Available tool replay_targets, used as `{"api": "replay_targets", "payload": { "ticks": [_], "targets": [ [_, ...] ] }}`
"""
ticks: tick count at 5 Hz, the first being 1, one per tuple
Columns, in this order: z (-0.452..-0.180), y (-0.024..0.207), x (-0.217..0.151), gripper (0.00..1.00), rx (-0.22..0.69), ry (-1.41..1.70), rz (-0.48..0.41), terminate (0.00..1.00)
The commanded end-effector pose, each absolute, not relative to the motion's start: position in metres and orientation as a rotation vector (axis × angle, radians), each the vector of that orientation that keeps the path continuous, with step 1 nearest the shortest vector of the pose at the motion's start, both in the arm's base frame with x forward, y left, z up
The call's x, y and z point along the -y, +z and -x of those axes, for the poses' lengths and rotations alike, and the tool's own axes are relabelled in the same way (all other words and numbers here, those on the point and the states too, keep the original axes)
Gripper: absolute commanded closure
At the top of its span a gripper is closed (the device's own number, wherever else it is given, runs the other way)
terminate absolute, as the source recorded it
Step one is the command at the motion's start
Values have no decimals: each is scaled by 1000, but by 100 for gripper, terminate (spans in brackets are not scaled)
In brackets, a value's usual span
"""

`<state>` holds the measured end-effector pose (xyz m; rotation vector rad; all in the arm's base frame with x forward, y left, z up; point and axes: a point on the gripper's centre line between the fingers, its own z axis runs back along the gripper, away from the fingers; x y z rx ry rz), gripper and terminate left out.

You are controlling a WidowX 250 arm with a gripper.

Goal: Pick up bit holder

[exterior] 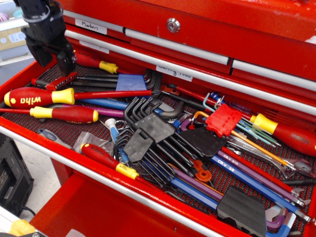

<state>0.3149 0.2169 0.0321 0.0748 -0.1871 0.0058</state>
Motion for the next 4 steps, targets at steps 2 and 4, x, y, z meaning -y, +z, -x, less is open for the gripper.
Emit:
{"api": "replay_targets", "payload": {
  "ticks": [2, 4],
  "targets": [
    [-327, 21, -227, 0, 217, -41, -78, 0],
    [-324, 19, -217, 100, 151, 26, -63, 0]
  ]
}}
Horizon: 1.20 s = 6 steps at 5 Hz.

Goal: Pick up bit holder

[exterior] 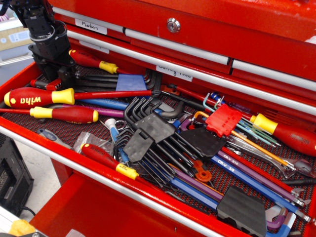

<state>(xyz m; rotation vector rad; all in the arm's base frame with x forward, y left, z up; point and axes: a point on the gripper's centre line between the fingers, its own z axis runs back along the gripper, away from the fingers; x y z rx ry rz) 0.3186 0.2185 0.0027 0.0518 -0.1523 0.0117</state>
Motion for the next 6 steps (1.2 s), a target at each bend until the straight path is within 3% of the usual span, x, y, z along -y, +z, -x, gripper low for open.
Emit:
{"api": "replay_targets", "payload": {
  "ticks": [1, 2, 3, 5, 6],
  "targets": [
    [-324, 32, -216, 100, 106, 27, -72, 0],
    [-319, 50, -215, 100, 83, 10, -111, 0],
    [-310, 84, -209, 100, 48, -9, -173, 0],
    [-285, 174, -176, 100, 124, 14, -455, 0],
    [-282, 207, -166, 100, 145, -9, -534, 0]
  ]
}}
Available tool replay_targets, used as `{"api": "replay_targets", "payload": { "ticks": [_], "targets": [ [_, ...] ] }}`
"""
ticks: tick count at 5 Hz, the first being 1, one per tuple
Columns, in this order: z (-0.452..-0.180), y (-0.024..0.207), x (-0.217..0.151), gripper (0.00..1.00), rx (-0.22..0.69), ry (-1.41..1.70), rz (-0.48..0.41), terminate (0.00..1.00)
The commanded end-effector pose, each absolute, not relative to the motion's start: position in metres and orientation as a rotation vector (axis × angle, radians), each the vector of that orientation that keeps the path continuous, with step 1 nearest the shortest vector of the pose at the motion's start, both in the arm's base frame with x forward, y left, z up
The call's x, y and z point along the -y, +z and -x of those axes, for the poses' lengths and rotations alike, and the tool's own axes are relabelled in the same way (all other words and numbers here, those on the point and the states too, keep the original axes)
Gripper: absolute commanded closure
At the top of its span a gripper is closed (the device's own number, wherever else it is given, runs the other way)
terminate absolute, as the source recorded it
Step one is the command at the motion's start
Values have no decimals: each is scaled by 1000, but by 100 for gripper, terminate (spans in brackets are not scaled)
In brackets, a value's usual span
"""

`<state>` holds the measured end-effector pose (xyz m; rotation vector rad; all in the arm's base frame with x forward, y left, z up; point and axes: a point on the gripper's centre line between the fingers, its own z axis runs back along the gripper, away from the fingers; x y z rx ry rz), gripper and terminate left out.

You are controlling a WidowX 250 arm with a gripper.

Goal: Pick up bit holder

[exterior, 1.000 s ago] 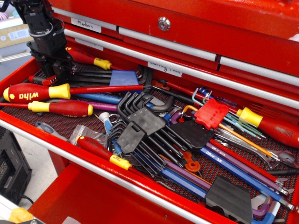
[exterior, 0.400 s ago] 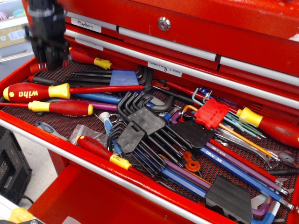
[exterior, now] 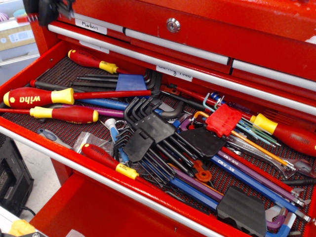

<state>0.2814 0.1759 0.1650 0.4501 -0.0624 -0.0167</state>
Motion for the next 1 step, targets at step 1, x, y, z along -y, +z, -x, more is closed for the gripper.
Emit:
{"api": "replay_targets", "payload": {
  "ticks": [1],
  "targets": [
    [-290, 215, -158, 100, 150, -32, -538, 100]
  ]
}}
